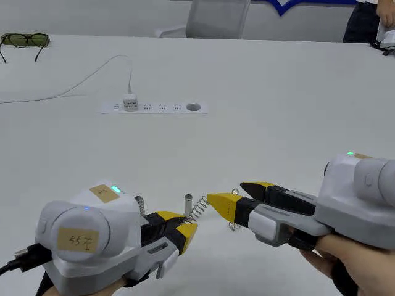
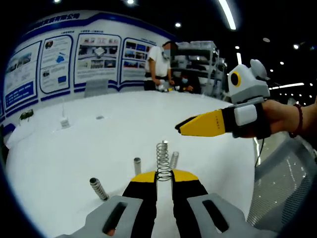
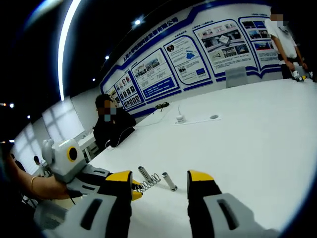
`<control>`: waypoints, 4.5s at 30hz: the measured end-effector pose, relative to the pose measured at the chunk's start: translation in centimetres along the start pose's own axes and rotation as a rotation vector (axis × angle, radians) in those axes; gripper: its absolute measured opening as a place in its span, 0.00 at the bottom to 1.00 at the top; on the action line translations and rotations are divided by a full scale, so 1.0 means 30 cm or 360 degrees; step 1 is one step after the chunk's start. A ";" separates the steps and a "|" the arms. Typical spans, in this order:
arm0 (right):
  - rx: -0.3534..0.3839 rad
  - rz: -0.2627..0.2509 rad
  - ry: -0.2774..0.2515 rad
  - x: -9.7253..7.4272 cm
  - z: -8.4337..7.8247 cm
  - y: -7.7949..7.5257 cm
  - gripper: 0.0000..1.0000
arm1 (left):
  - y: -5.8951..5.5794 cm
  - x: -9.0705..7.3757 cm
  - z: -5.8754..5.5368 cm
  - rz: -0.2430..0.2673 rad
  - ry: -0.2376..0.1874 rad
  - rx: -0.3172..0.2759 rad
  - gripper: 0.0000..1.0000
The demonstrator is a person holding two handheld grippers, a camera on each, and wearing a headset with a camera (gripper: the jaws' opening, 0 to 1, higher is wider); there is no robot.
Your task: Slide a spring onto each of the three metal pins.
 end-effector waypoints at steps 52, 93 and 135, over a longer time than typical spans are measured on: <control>0.0232 0.0283 -0.0086 0.055 0.021 0.092 0.11 | -0.049 -0.038 0.028 -0.0114 -0.0135 0.0116 0.14; -0.0405 0.0156 0.0003 0.229 0.037 -0.006 0.12 | -0.004 -0.020 -0.072 0.0044 0.0047 0.0081 0.53; -0.0706 0.0144 0.0222 0.261 -0.079 0.013 0.12 | 0.006 -0.022 -0.090 0.0082 0.0084 0.0034 0.62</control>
Point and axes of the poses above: the centre of the closed fingertips' face, and the gripper's own axes: x roughly forward along the fingers, y roughly to its left, z roughly out of its top, the point moved 6 cm from there along -x, roughly backward along the fingers, and after that the axes turned 13 degrees about -x, right-handed, at the moved point
